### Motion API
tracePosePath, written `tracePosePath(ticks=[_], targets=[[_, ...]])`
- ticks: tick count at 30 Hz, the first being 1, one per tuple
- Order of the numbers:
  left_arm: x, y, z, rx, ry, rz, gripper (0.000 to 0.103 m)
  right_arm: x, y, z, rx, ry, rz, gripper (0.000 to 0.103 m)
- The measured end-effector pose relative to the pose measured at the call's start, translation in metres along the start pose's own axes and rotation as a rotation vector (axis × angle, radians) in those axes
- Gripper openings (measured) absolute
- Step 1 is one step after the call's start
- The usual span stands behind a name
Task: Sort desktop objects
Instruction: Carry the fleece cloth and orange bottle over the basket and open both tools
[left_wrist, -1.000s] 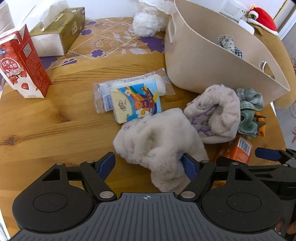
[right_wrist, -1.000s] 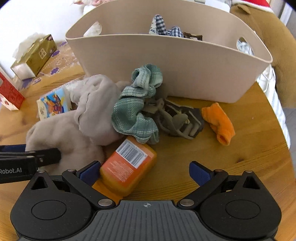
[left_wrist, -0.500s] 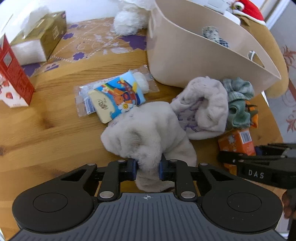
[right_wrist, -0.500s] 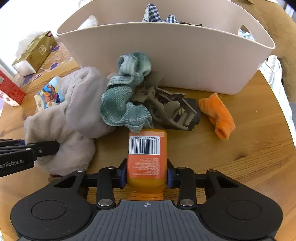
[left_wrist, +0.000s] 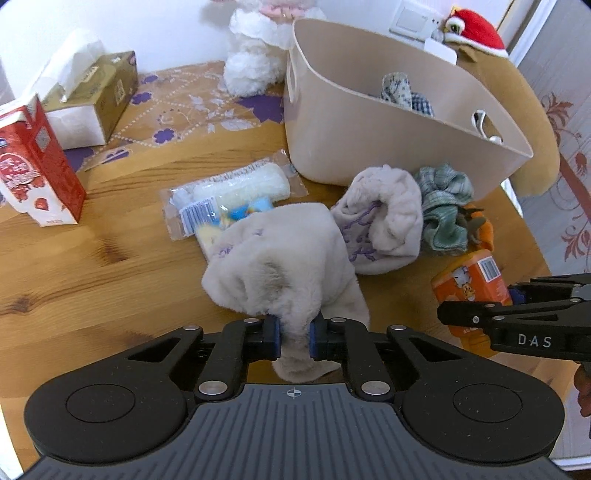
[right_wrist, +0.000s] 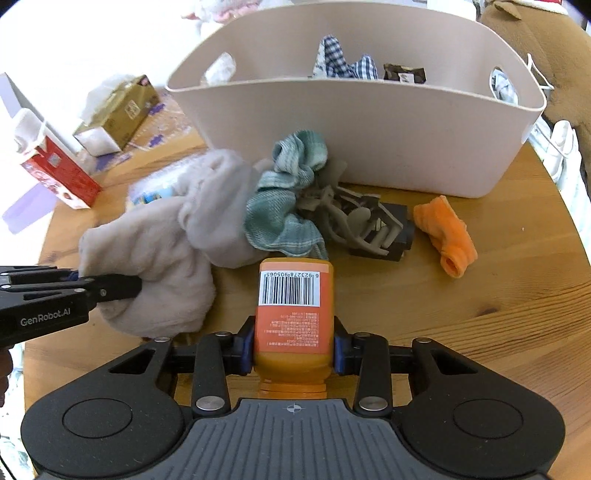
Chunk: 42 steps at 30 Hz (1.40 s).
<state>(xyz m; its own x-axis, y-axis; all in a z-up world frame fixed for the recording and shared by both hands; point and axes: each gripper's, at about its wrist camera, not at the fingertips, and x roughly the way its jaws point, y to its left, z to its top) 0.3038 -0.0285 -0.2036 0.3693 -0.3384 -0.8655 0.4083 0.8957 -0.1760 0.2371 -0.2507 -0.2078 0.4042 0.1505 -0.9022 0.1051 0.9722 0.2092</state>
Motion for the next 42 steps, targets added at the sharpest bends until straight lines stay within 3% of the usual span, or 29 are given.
tracePosePath(ticks=[15,21,26,42], targets=[[-0.049,0.011,0.001,-0.062,-0.103,-0.018,0.013,-0.051,0.002,0.007,-0.085,-0.127,0.034,0.036],[-0.069,0.004,0.011,-0.034,-0.174,-0.007,0.013,-0.067,0.002,0.015,-0.098,-0.182,0.044,0.036],[-0.080,-0.008,0.028,0.012,-0.225,-0.001,0.013,-0.080,-0.005,0.023,-0.081,-0.225,0.048,0.036],[-0.077,-0.051,0.092,0.063,-0.284,-0.001,0.013,-0.103,-0.052,0.072,-0.117,-0.379,-0.064,0.036]])
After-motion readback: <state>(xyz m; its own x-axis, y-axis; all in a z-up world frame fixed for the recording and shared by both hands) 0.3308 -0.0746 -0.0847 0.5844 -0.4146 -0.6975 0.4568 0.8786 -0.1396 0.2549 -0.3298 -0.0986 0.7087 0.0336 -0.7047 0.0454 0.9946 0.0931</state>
